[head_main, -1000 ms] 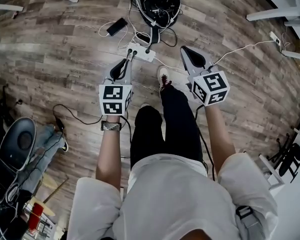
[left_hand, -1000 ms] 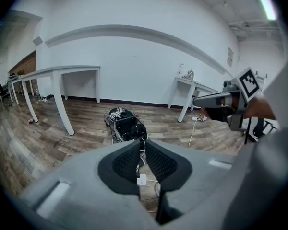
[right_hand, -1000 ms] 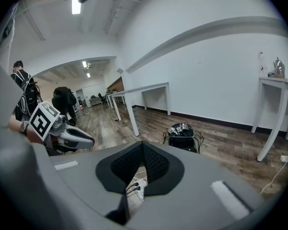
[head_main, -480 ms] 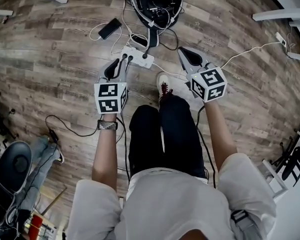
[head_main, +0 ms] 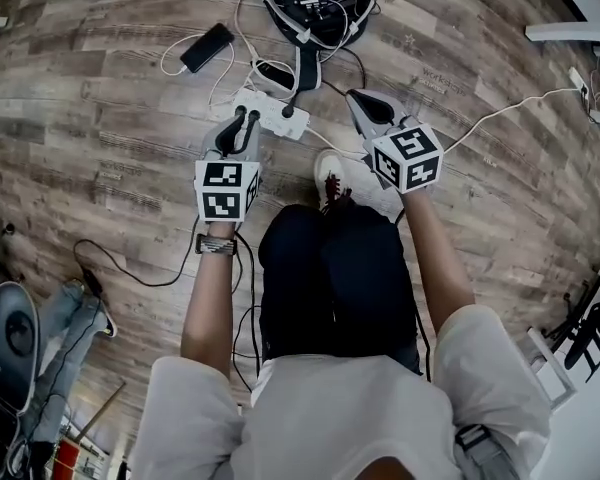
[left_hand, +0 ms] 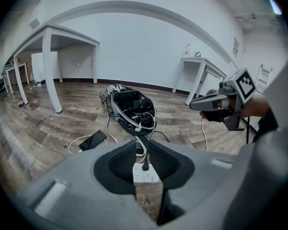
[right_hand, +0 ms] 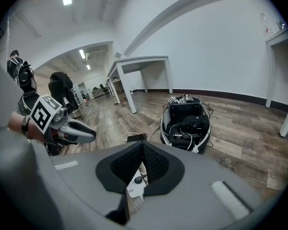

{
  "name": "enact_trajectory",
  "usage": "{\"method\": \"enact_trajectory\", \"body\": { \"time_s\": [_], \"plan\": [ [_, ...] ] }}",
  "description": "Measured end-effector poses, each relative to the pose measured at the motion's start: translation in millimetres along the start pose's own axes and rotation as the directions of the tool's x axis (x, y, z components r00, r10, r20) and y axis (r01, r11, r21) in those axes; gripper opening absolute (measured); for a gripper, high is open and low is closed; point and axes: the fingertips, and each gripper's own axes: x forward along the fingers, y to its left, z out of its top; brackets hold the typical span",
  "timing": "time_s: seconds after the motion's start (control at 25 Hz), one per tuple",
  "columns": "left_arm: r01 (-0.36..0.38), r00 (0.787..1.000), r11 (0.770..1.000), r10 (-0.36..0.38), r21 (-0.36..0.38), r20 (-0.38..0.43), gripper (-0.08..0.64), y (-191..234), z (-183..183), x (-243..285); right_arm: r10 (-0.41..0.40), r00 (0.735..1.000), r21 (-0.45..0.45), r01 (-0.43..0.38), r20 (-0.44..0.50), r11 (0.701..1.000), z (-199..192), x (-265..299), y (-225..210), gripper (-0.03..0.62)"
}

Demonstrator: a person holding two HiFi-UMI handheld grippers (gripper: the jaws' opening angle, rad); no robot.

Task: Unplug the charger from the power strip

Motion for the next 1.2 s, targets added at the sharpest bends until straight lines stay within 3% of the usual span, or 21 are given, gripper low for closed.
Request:
{"method": "enact_trajectory", "body": {
  "time_s": [0.2, 0.32, 0.4, 0.68, 1.0, 1.2],
  "plan": [
    [0.001, 1.000, 1.000, -0.001, 0.018, -0.007, 0.081, 7, -36, 28, 0.000, 1.000, 0.015, 0.000, -0.005, 1.000, -45, 30, -11, 0.002],
    [-0.024, 1.000, 0.991, 0.025, 0.133, -0.005, 0.083, 11, -55, 43, 0.001, 1.000, 0.021, -0.001, -0.004, 1.000, -71, 48, -14, 0.002],
    [-0.012, 1.000, 0.986, 0.014, 0.164, -0.013, 0.083, 10, -70, 56, 0.009, 1.000, 0.030, -0.009, -0.006, 1.000, -91, 61, -15, 0.002],
    [0.068, 0.998, 0.996, -0.067, 0.061, -0.022, 0.114, 6, -122, 99, -0.012, 1.000, 0.053, 0.014, -0.027, 0.998, -155, 103, -23, 0.002],
    [0.144, 0.989, 0.988, -0.141, 0.061, -0.044, 0.144, -8, -155, 138, 0.043, 0.995, -0.002, -0.043, -0.092, 0.999, -209, 154, -11, 0.002],
    [0.143, 0.988, 0.988, -0.139, 0.065, -0.062, 0.167, -6, -176, 153, 0.055, 0.988, -0.038, -0.061, -0.145, 0.997, -240, 174, -11, 0.002]
  ]
}}
